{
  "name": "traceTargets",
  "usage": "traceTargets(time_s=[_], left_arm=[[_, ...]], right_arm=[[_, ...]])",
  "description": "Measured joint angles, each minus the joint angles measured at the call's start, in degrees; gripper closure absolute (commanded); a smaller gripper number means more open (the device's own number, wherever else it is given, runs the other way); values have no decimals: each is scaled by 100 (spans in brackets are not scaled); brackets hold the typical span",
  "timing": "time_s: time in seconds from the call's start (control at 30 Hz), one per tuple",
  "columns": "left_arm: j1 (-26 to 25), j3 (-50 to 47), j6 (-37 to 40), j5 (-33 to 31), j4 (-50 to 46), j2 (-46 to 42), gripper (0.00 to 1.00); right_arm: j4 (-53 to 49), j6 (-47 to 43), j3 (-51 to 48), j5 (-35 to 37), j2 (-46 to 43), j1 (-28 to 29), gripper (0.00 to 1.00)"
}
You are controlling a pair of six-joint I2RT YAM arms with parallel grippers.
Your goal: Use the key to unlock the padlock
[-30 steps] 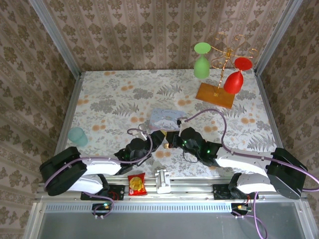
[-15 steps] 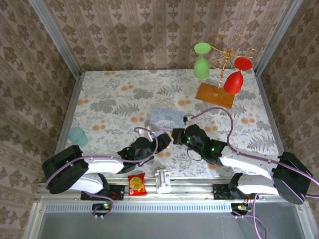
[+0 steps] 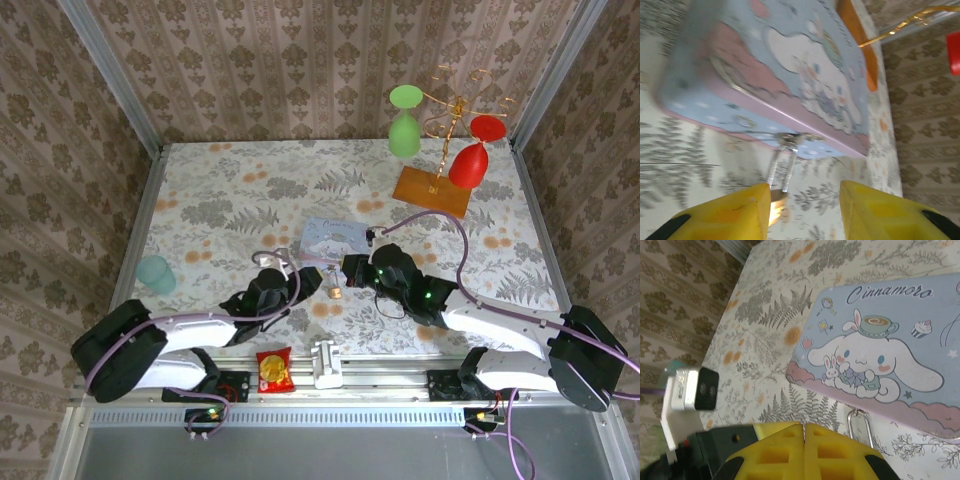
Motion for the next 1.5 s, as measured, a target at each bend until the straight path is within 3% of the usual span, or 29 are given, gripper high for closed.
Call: traceTargets(time_s=[0.13,0.27,0.5,0.87,1.5], left_arm=[[-142,275,466,-61,-833,-741,55],[-345,675,942,-236,-1508,-1292,55],[-385,662,1172,-424,-1998,-1403,55],[-496,616,1187,-424,-1661,-776,53],[-566,466,1073,-317,-909,-503,52]], right_arm=[[-772,-46,-2,98,-160,17,100],[-1497,140,-131,658,-214,188,100],[-2249,1075,-592,1314,-44,474,100],[-2170,1628,-796,1239,221,455,100],[-2173,656,-649,1025,710,688,100]])
